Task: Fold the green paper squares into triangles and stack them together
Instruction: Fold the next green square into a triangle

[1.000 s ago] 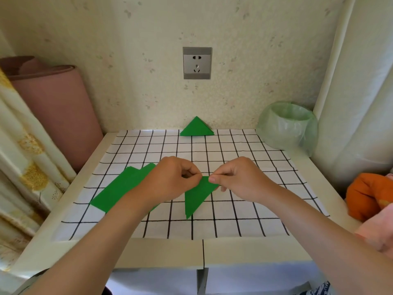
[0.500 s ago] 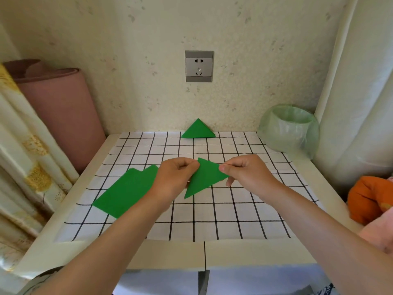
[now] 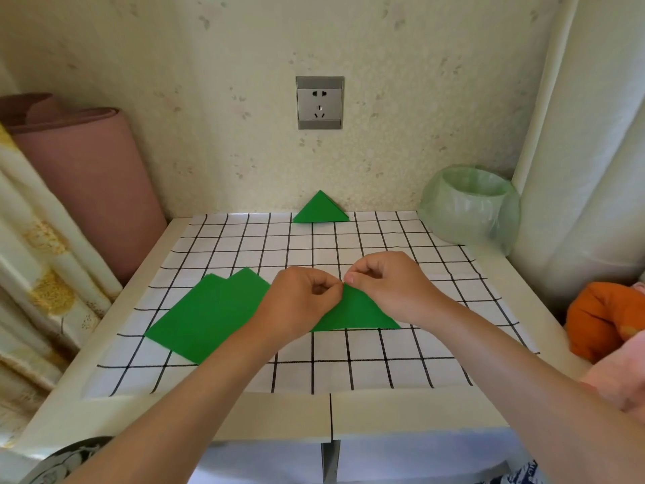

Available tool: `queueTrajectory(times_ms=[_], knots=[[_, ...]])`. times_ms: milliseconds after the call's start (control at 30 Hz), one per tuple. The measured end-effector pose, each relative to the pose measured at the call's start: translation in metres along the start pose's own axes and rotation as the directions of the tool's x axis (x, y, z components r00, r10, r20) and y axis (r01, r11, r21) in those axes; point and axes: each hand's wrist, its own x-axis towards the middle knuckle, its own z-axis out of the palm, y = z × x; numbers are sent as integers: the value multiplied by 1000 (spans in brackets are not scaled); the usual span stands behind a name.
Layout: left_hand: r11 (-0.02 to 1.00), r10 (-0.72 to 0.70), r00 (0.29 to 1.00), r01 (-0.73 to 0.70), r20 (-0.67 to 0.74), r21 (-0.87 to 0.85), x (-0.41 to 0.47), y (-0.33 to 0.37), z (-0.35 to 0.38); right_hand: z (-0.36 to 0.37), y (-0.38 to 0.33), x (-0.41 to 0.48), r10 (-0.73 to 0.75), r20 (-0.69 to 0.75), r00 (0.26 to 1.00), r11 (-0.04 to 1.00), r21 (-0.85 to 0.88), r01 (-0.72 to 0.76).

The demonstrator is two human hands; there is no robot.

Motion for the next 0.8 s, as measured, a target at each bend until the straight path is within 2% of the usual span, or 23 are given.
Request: queueTrajectory(times_ms=[133, 300, 433, 533, 667, 733, 800], knots=[[995, 50, 997, -55, 58, 79, 1, -6, -11, -4, 1, 1, 52, -49, 997, 998, 43, -50], [987, 30, 992, -49, 119, 154, 1, -14, -26, -15, 7, 7, 151, -122, 981, 975, 182, -128], [964, 21, 989, -59, 147, 258, 0, -22, -37, -18, 11, 11, 176, -179, 968, 966, 219, -135], [949, 4, 995, -35, 99, 313, 2, -30, -43, -24, 12, 14, 177, -247, 953, 968, 220, -122], [986, 58, 992, -39, -116, 162, 3, -20, -37, -18, 8, 13, 114, -184, 976, 976, 204, -76], [1000, -2, 998, 4, -70, 30, 6, -11, -30, -9, 5, 13, 83, -140, 987, 979, 198, -55], [1000, -7, 1000, 7, 8, -8, 10, -7, -23, -1, 3, 16, 65, -133, 989, 977, 210, -36]])
